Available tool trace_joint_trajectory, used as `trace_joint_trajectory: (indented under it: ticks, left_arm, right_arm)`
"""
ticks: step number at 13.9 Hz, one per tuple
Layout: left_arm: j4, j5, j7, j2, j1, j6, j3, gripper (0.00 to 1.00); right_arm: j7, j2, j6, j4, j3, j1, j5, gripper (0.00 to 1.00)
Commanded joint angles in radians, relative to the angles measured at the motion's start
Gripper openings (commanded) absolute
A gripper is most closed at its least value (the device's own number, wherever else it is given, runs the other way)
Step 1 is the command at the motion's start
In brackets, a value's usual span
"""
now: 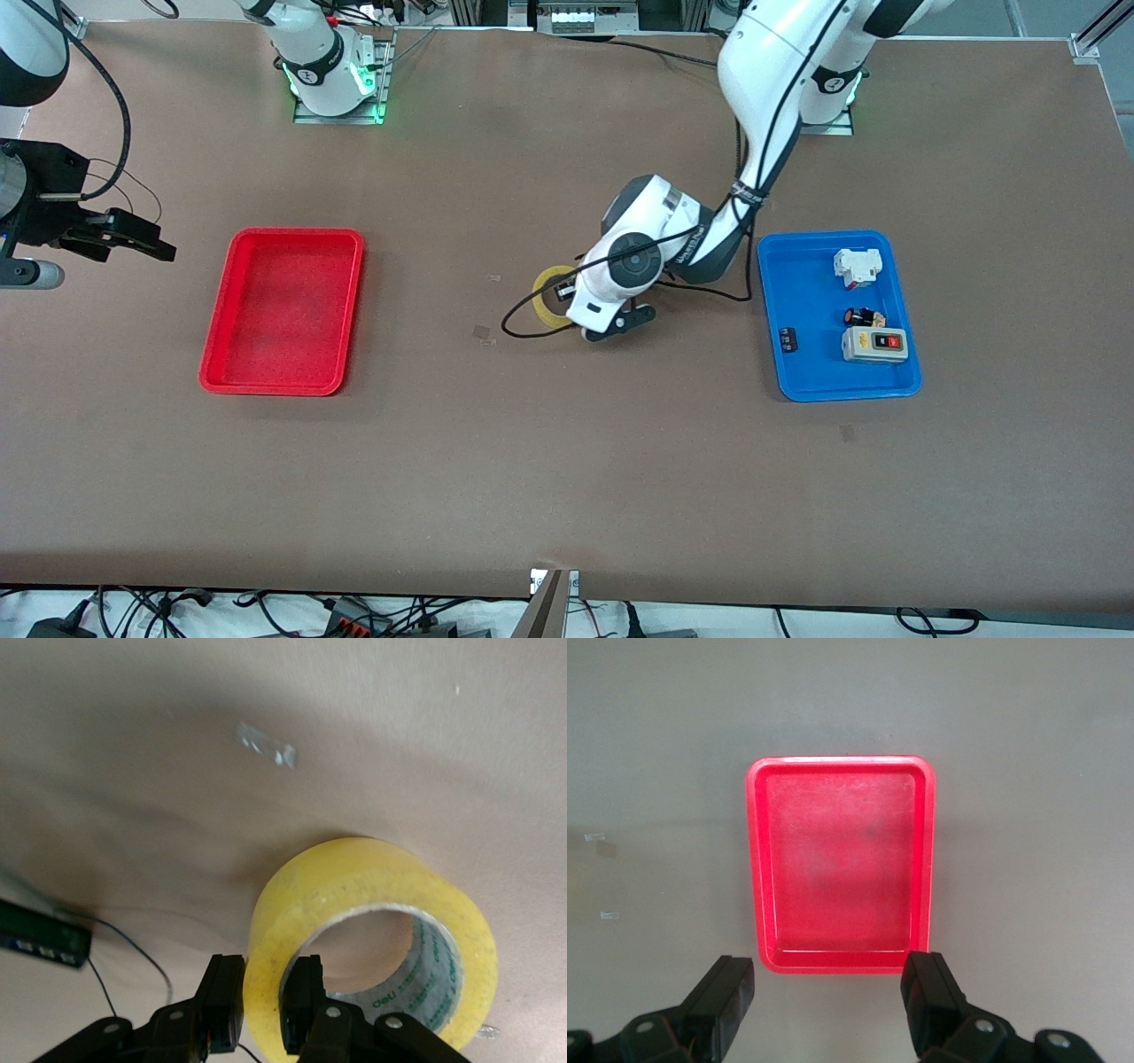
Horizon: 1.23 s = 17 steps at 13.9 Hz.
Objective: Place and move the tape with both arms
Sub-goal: 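Carry the tape with the left gripper to the table middle and release, then withdraw the left gripper while the right gripper reaches toward the tape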
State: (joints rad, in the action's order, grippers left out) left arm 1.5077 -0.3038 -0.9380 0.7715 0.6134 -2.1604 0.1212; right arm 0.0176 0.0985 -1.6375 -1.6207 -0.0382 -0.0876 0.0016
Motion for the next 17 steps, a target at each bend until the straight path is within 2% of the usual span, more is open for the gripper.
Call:
trace_joint_trajectory:
  ticks: [1,3,4,6,8,11,13,15,17]
  left_arm:
    - [-0.046,-0.002,-0.008,-0.014,-0.004,0.027,-0.021,1.00]
    - [-0.041,0.002,-0.007,-0.067,-0.029,0.053,-0.038,1.00]
    - [-0.044,0.009,-0.001,-0.101,-0.055,0.129,-0.052,1.00]
    - [-0.043,0.093,0.008,-0.180,-0.102,0.188,-0.054,1.00]
    - [-0.038,0.112,0.024,-0.247,-0.193,0.264,-0.054,1.00]
    - [-0.031,0.146,0.227,-0.337,-0.332,0.445,-0.054,1.00]
    - [-0.024,0.147,0.371,-0.386,-0.415,0.542,-0.054,1.00]
    - [0.000,0.156,0.490,-0.444,-0.478,0.611,-0.054,1.00]
    - [0.067,0.193,0.597,-0.524,-0.520,0.637,-0.054,1.00]
  right_arm:
    - [0.002,0.003,0.005,0.008,-0.008,-0.014,0.009,1.00]
    - [0.007,0.010,0.005,0.010,-0.011,-0.001,-0.002,1.00]
    - [0.007,0.010,0.005,0.010,-0.011,-0.001,-0.002,1.00]
    - [0.002,0.007,0.007,0.010,-0.009,-0.009,0.004,1.00]
    - [0.004,0.010,0.007,0.010,-0.003,-0.014,0.015,1.00]
    - [0.001,0.070,0.004,0.008,-0.015,0.008,0.031,1.00]
    - [0.001,0.125,-0.018,0.010,-0.014,0.063,0.054,1.00]
    - [-0.001,0.185,-0.095,0.010,-0.014,0.129,0.095,1.00]
    - [0.001,0.249,-0.122,0.012,-0.014,0.230,0.115,1.00]
